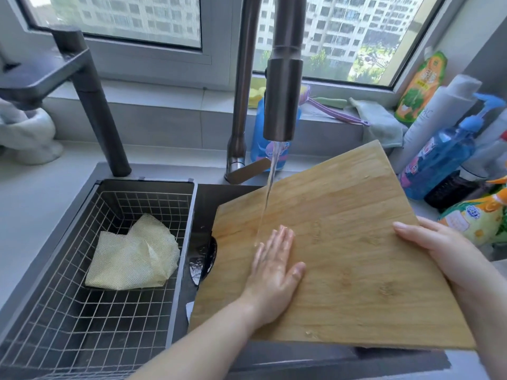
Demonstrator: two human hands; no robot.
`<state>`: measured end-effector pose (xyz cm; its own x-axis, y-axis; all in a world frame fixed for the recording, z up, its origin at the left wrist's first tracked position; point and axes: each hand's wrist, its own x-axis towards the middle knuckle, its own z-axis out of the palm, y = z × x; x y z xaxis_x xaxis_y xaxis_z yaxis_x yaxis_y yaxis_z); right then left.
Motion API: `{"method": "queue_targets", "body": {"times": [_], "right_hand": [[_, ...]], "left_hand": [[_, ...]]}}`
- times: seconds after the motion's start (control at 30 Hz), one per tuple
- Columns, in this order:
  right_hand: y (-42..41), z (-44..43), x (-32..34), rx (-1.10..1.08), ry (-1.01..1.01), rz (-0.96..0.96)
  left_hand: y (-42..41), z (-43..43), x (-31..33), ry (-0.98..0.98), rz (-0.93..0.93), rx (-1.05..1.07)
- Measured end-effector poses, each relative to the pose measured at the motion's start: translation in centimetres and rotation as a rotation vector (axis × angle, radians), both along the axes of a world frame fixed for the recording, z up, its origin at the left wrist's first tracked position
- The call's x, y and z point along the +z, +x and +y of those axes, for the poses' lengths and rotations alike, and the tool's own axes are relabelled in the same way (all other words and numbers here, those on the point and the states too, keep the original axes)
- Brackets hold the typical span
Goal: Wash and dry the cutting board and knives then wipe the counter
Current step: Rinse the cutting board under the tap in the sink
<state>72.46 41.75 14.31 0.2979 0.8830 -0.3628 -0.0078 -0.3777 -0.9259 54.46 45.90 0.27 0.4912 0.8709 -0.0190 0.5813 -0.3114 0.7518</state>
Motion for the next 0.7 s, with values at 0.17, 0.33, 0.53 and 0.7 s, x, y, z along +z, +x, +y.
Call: {"method": "queue_targets", "body": {"times": [0.17, 0.33, 0.53, 0.7], "right_hand": [[-0.2, 0.2, -0.6, -0.051, 0.035, 0.008], [-0.2, 0.0, -0.6, -0.081, 0.038, 0.020], [-0.3, -1.0, -0.3, -0.069, 0.049, -0.017], [0.1, -1.1, -0.4, -0.053, 0.036, -0.007]], "left_hand": [[-1.9, 1.3, -1.0, -0.134, 0.078, 0.202], [0.1, -3.2, 1.6, 0.087, 0.022, -0.097], [-4.1, -0.3, -2.1, -0.278, 0.117, 0.273], [-0.5, -4.2, 0.5, -0.013, 0.038, -0.050]]}}
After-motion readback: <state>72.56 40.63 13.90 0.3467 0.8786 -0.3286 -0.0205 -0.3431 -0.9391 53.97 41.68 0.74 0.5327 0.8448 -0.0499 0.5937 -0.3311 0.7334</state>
